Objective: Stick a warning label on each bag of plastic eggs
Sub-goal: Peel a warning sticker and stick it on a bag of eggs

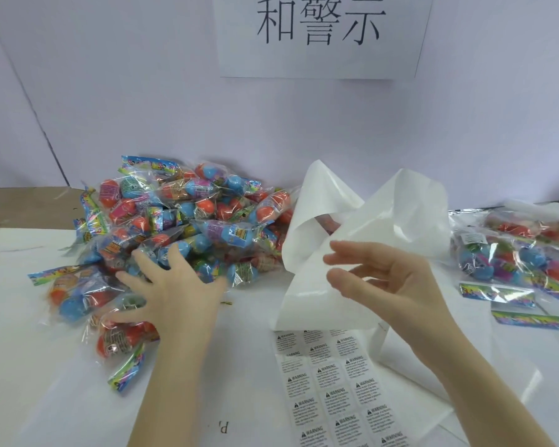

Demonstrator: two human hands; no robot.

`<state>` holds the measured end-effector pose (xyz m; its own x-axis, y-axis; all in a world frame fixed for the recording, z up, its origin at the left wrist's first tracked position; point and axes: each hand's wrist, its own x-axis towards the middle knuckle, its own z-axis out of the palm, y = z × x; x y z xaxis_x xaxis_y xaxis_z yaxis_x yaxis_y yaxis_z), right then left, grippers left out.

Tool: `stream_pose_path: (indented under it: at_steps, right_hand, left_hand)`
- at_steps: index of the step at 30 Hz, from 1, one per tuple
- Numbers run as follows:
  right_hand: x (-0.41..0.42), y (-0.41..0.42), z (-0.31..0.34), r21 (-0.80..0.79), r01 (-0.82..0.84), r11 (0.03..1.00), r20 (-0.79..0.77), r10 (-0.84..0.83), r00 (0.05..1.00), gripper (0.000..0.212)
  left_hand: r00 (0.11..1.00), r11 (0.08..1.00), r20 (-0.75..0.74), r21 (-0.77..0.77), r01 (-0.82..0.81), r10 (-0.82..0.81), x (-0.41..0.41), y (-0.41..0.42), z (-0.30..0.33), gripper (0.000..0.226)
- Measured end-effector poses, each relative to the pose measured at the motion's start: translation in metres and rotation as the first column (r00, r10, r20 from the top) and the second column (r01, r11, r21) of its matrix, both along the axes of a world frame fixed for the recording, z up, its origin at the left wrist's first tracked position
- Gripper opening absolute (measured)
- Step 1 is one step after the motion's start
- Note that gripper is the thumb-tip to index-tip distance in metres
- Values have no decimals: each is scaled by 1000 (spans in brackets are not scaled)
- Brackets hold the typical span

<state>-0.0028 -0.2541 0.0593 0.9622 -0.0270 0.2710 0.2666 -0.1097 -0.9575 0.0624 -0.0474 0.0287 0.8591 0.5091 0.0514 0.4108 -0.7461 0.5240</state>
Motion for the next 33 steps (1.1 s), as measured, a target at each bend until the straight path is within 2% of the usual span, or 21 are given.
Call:
stream_pose_path:
  at_steps: [2,4,8,11,15,17,20,22,29,31,33]
  right_hand:
    - [-1,2,0,-48,-3,999,-5,2,1000,26]
    - [-2,4,0,-83,-9,997,-2,9,1000,25]
    - [-2,7,-2,-114,-7,993,13,8,1000,20]
    - [-1,8,-4,-140,-10,990,15,12,1000,12]
    - [-2,10,-5,-171,-23,985,15,26,1000,15]
    - [-3,11,-5,-173,-26,985,18,30,999,14]
    - [-3,12,-5,-175,-20,984,30,25,999,15]
    - [-4,13,-5,-174,-21,984,33,27,999,16]
    - [-4,13,-5,-177,-16,984,35,23,999,17]
    - [-4,14,-5,-165,-8,986,32,14,999,14]
    - [-4,14,-5,-146,4,989,33,1,999,10]
  left_hand:
    - [997,999,-72,-43,29,-32,2,5,-1,95]
    - [995,996,-64,-45,77,-80,2,5,-4,96]
    - [994,991,32,93,99,-103,1,3,-11,70]
    - [987,993,146,106,47,-62,2,6,-10,52]
    - [988,1000,156,0,-22,21,7,13,-9,52]
    - [994,999,108,48,-19,14,9,15,-12,52]
    - [993,986,121,163,-14,-6,10,17,-17,48]
    - [985,983,171,176,-41,10,10,18,-18,42]
    - [920,997,389,34,-68,50,11,18,-18,30]
    - [860,998,507,-33,-44,55,11,16,-15,31]
    - [739,994,670,-107,3,70,6,11,-9,31]
